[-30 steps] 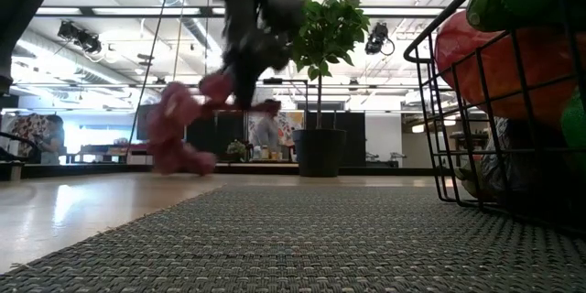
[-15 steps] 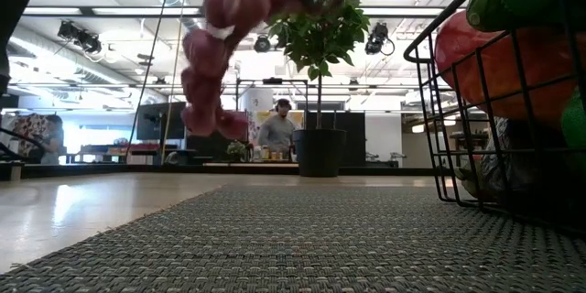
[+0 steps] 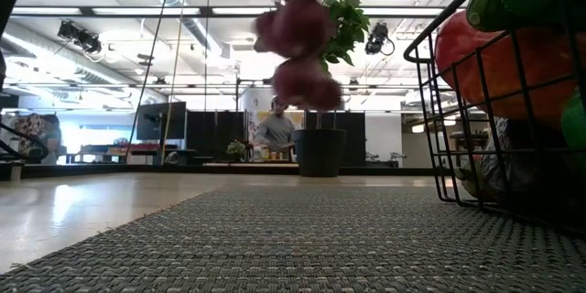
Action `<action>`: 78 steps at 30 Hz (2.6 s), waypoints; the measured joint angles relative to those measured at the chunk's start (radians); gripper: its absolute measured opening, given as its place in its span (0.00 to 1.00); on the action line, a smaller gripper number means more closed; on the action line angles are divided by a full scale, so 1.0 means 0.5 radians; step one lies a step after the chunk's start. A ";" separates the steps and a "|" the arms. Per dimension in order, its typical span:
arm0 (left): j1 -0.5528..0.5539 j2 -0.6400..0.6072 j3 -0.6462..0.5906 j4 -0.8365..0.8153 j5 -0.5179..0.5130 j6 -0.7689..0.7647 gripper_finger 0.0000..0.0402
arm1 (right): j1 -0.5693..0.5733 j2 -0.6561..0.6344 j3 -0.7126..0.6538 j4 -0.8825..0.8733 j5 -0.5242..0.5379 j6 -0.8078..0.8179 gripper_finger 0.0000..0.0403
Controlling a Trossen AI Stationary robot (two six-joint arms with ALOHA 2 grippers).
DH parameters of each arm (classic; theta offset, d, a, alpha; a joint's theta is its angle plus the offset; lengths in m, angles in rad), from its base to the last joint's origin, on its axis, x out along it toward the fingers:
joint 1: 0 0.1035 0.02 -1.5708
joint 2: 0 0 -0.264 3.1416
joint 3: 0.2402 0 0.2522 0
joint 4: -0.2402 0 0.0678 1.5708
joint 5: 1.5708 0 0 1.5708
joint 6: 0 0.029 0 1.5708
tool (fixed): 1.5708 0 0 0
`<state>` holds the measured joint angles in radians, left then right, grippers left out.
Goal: Build produce basket
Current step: Put the purple garlic into the black wire basket
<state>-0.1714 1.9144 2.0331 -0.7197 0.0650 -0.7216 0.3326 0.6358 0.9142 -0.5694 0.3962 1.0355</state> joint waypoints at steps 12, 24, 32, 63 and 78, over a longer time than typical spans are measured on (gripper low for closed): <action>-0.032 0.002 0.306 0.301 -0.015 0.272 0.05 | 0.000 -0.026 0.000 -0.001 -0.032 -0.180 0.93; -0.035 0.024 0.305 0.754 0.081 0.537 0.05 | 0.000 -0.066 0.000 0.175 -0.106 -0.324 0.92; 0.101 0.024 0.304 0.941 0.217 0.463 0.05 | 0.002 0.129 0.002 0.547 -0.153 -0.776 0.92; -0.060 0.270 0.303 1.766 -0.394 -0.006 0.06 | -0.006 0.187 0.001 0.409 -0.454 -1.866 0.92; -0.131 0.761 0.303 2.772 -0.588 -0.090 0.08 | -0.006 -0.380 0.002 -0.050 -0.016 -1.769 0.92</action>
<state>-0.2370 2.2951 2.1845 0.6662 -0.2292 -0.7665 0.3298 0.4456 0.9150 -0.5946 0.3883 0.1508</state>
